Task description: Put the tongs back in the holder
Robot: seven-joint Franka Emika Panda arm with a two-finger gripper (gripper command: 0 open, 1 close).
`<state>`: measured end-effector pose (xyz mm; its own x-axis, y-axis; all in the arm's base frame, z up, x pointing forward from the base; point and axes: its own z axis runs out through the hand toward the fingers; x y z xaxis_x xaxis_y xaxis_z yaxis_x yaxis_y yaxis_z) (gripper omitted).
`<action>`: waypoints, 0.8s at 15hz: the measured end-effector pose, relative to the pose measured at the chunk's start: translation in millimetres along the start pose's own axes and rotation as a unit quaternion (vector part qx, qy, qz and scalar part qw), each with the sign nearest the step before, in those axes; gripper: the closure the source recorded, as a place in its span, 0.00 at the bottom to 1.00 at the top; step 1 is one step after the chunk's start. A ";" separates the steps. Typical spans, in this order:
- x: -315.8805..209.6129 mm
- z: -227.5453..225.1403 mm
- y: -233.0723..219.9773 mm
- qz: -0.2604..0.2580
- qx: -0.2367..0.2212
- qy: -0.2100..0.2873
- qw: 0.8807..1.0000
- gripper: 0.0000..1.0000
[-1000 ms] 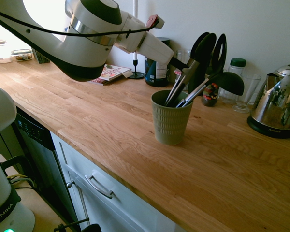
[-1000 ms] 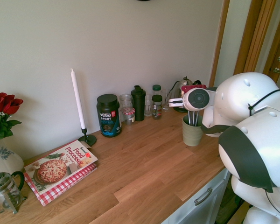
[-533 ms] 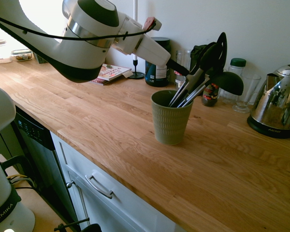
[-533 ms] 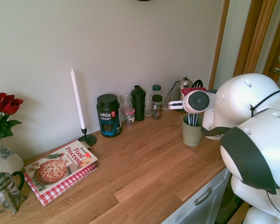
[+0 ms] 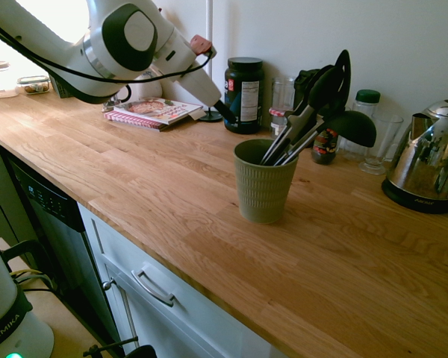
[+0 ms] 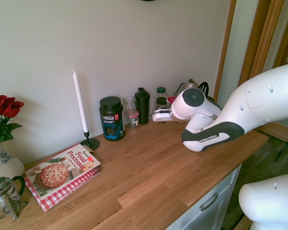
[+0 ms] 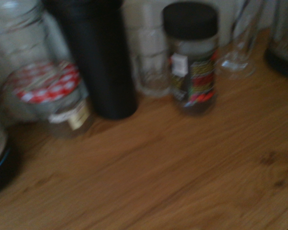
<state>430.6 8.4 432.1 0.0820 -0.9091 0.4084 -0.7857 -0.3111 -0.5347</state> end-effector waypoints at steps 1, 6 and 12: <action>-11.2 -5.6 -2.2 -0.004 -0.007 -0.031 0.999 0.00; -10.9 -54.1 12.1 -0.041 -0.065 -0.219 0.973 0.00; 37.6 -105.3 65.1 -0.169 -0.146 -0.330 0.917 0.00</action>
<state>318.0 -16.9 490.5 0.6283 -0.7744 -0.0739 -0.7703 -0.6059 -0.1990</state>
